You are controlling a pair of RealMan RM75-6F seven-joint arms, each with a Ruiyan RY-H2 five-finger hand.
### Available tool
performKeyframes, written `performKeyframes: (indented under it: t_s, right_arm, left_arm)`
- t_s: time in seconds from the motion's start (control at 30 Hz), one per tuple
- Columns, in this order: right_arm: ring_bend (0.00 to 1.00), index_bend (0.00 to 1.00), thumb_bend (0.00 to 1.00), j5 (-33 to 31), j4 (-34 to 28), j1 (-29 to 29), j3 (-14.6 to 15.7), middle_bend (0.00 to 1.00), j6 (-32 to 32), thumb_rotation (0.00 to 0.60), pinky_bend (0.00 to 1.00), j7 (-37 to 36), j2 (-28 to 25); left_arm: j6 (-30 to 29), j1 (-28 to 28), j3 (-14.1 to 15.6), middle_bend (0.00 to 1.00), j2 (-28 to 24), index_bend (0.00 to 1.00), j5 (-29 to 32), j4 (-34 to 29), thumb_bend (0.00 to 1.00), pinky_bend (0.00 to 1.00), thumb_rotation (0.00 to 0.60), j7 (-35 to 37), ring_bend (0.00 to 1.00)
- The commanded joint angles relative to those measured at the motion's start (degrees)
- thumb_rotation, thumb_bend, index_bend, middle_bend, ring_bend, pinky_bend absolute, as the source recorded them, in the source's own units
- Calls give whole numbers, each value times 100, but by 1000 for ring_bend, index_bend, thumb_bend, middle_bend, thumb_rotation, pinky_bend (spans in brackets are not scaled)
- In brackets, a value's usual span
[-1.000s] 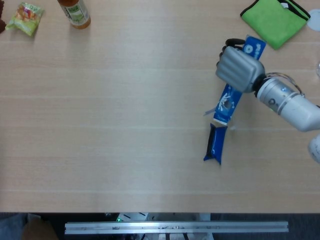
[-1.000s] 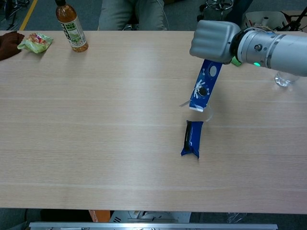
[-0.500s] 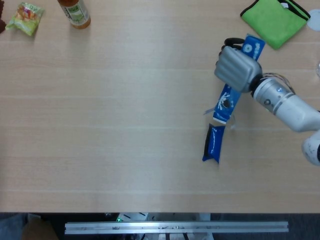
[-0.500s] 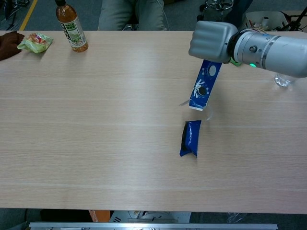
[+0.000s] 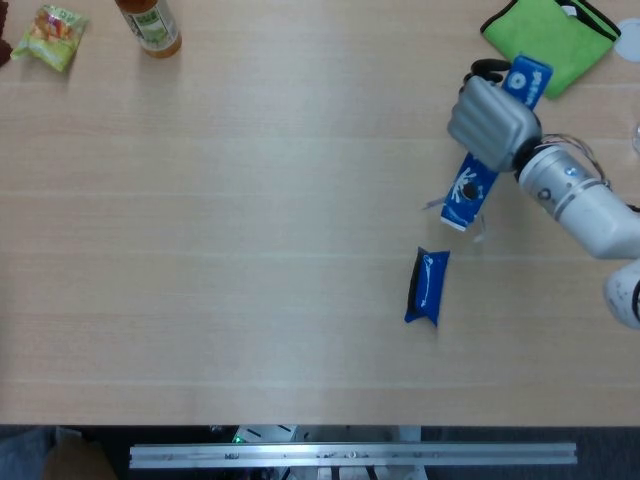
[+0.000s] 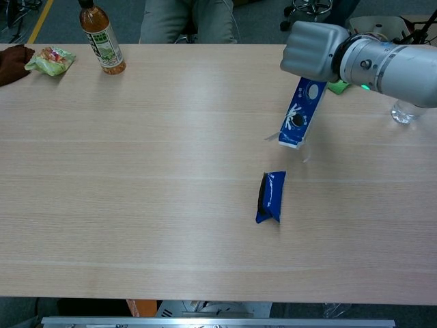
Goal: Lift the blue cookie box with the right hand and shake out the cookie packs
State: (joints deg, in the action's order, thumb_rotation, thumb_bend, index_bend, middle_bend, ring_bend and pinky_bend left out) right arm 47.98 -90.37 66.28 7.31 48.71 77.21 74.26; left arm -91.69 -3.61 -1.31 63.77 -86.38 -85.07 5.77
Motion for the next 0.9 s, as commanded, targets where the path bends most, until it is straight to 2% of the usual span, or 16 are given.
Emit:
performKeyframes:
  t_s: [0.03, 0.13, 0.47, 0.9]
  right_arm:
    - [409, 425, 144, -78, -10, 15, 22, 460, 63, 600, 421, 11, -7]
    - [399, 398, 145, -140, 2, 57, 30, 448, 90, 600, 421, 25, 10]
    - [399, 398, 146, -156, 36, 133, -14, 448, 195, 600, 420, -116, 88]
    - [398, 398, 146, 180, -125, 174, -515, 448, 462, 600, 421, -848, -18]
  left_arm:
    - [-5, 2, -2, 243, 2, 272, -4, -1, 261, 242, 600, 2, 186]
    - [-13, -3, -6, 243, -3, 272, 5, 1, 261, 242, 600, 10, 186]
    - [-22, -21, -20, 243, -13, 272, 50, 29, 260, 242, 600, 47, 186]
    - [-30, -20, -37, 243, -34, 272, 66, 15, 261, 242, 600, 38, 186]
